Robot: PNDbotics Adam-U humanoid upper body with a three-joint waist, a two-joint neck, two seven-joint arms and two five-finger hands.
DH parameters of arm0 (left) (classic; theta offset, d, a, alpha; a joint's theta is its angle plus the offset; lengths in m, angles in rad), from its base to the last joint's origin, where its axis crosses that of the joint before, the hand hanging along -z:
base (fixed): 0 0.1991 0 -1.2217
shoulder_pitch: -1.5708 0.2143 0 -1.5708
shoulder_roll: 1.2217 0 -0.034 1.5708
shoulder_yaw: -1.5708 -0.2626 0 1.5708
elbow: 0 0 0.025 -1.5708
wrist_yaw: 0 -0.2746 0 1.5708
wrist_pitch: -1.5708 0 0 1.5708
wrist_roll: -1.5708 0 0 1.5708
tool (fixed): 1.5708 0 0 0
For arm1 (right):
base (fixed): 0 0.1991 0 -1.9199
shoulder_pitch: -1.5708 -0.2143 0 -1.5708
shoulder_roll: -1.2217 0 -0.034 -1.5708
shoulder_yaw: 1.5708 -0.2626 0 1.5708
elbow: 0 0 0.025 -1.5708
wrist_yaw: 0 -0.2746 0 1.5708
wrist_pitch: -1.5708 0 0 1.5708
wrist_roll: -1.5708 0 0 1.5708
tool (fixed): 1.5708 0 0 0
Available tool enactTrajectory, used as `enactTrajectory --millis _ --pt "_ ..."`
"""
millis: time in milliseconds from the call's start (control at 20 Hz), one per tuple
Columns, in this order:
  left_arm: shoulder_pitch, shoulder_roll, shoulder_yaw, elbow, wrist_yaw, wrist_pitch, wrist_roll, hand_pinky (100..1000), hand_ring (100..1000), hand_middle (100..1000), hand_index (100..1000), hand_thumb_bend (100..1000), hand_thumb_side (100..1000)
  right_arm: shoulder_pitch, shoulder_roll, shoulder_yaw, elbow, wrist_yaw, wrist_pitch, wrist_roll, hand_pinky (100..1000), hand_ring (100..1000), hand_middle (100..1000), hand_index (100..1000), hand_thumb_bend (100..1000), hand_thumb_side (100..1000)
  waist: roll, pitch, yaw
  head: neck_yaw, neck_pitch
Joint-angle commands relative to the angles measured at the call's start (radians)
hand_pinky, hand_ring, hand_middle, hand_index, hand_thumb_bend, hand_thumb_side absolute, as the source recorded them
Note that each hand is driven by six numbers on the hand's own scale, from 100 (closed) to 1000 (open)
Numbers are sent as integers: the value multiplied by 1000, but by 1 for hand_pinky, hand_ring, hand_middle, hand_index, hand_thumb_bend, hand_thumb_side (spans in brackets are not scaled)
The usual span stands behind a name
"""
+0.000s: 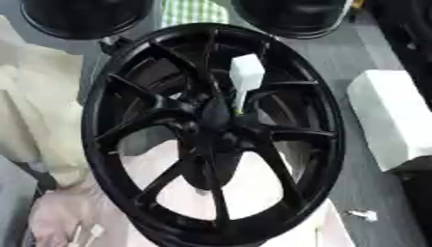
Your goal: Pull the pin out of the wheel hub.
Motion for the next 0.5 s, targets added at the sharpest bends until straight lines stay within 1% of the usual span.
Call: enactTrajectory --millis 50,150,300,500 --pt "-3 28 9 -12 1 -2 3 769 654 585 744 677 575 5 -85 9 -71 -53 -52 43 902 882 827 861 570 523 5 -16 -2 -6 -25" --pt "-3 29 10 -13 1 -3 4 769 654 585 744 677 575 27 -126 15 -108 -82 -47 43 902 883 832 864 575 525 4 -15 -3 -10 -29" --pt "-3 30 10 -13 1 -3 4 769 655 585 744 676 575 55 -179 21 -151 -124 -30 43 901 884 836 868 582 525 4 -14 -4 -13 -26" --pt "-4 31 9 -14 1 -3 3 769 655 585 744 676 575 68 -204 21 -186 -150 -4 43 901 884 836 868 582 525 4 -14 -3 -15 -25"
